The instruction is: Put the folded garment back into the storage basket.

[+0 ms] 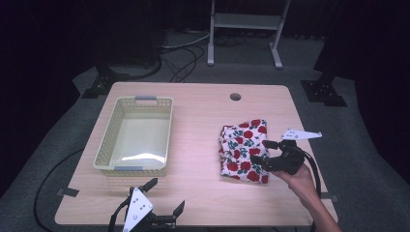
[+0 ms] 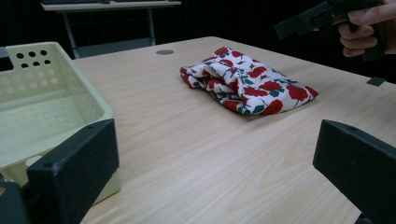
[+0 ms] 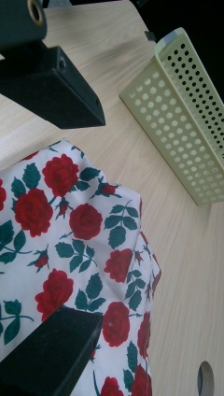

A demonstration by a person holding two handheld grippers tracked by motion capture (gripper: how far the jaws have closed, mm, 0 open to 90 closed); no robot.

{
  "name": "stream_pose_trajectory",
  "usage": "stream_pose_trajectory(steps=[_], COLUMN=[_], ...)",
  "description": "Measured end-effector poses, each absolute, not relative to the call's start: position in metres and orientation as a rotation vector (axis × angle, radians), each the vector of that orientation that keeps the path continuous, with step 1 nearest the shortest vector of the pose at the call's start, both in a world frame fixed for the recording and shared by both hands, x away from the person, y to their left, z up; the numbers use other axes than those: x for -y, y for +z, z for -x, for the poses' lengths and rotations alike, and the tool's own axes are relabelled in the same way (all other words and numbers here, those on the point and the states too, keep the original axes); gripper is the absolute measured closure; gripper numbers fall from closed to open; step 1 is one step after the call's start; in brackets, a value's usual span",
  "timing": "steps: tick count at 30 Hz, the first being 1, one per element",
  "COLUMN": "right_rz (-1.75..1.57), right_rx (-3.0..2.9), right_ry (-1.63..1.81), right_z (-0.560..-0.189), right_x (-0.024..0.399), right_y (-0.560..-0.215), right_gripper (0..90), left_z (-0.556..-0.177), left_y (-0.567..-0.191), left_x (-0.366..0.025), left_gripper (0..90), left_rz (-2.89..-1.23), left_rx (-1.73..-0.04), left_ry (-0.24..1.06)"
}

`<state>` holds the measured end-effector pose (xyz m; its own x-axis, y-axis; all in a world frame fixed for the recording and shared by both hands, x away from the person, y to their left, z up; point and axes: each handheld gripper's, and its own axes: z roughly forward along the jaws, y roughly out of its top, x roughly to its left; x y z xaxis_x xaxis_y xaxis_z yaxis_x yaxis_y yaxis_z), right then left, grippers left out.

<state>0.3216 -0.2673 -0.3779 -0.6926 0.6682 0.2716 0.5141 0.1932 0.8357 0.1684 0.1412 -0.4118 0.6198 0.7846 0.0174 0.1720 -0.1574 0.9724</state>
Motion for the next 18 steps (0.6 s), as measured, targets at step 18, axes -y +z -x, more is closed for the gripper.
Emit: stream_pose_trajectory(steps=[18], right_rz=[-1.230], right_rx=[-2.361], right_ry=[1.426], right_z=[-0.348], right_x=[0.256], right_y=[-0.380], right_gripper=[5.1], left_z=[-0.169], left_y=[-0.412], left_x=[-0.142], left_gripper=[0.0], left_rz=[-1.671], left_rx=[-0.800], left_ry=[0.650])
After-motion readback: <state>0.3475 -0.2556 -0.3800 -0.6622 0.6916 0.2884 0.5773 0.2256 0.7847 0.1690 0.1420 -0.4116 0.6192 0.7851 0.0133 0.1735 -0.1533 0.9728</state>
